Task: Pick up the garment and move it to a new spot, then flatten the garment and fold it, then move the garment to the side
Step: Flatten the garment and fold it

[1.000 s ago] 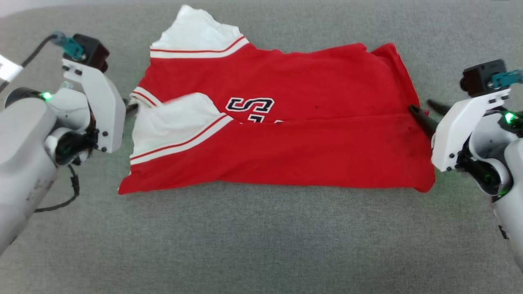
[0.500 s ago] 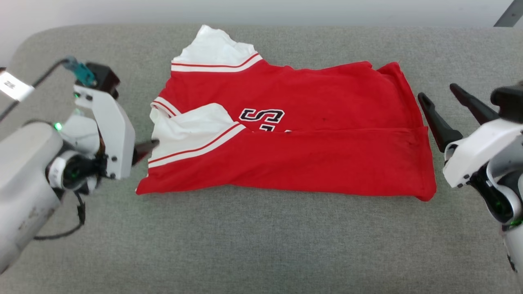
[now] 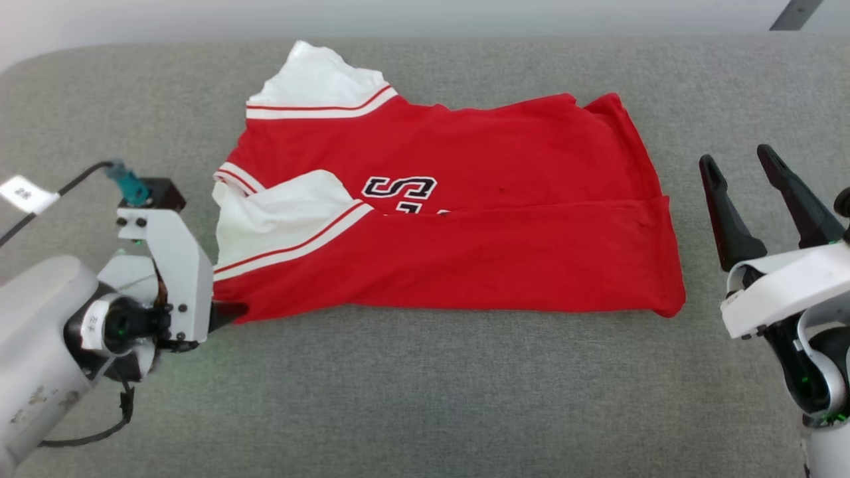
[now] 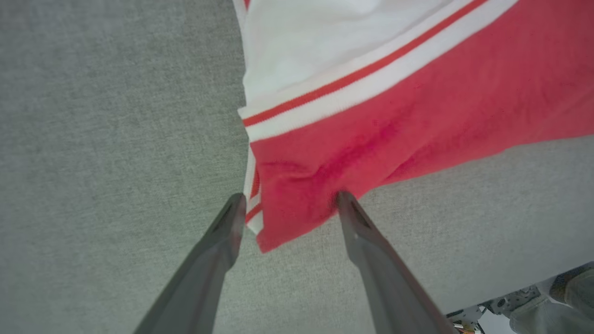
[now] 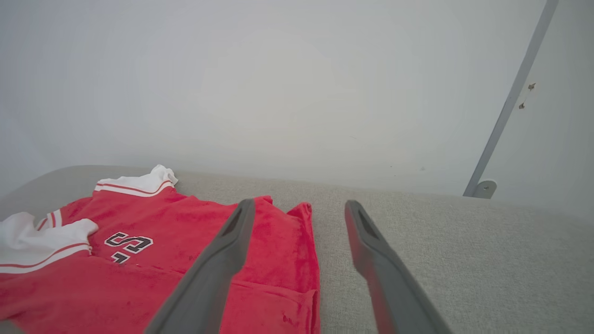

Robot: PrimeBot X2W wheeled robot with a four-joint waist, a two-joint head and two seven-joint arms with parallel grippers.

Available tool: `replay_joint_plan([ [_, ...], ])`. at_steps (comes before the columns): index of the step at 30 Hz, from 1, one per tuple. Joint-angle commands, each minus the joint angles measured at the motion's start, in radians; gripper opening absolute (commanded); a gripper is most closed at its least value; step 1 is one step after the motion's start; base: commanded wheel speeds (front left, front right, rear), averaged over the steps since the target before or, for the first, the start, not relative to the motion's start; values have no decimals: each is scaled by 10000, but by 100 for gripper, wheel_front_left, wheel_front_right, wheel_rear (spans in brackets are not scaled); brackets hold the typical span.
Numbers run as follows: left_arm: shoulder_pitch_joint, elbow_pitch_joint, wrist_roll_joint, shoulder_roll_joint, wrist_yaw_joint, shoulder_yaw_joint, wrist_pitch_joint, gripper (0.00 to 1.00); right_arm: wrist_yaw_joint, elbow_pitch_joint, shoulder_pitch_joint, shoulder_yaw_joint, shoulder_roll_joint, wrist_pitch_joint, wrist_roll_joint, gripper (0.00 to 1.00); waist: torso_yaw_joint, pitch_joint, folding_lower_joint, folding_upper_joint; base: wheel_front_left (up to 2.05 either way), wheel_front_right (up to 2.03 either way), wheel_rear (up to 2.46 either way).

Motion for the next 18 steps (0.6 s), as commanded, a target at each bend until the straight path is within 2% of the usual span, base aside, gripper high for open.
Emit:
replay_joint_plan([
  [1,175,124,-175,-41,59,67,-47,100,-16,-227,243,-123,151,91,-124,100,-135,129,0,0,0,0,0],
  [14,647,2393,-413,-697,-760,165,-708,100,-16,-1645,1527,-649,929,1071,-132,100,-441,472,0,0,0,0,0],
  [15,671,2524,-406,-769,-880,154,-685,45,-16,-1731,1611,-652,945,1194,-114,100,-440,486,0,0,0,0,0],
  [16,691,2649,-473,-848,-974,166,-683,0,-16,-1816,1727,-631,957,1341,-85,100,-435,500,0,0,0,0,0],
  [18,792,2832,-609,-941,-1160,126,-461,0,-16,-1962,1954,-605,1013,1691,84,100,-411,522,0,0,0,0,0],
])
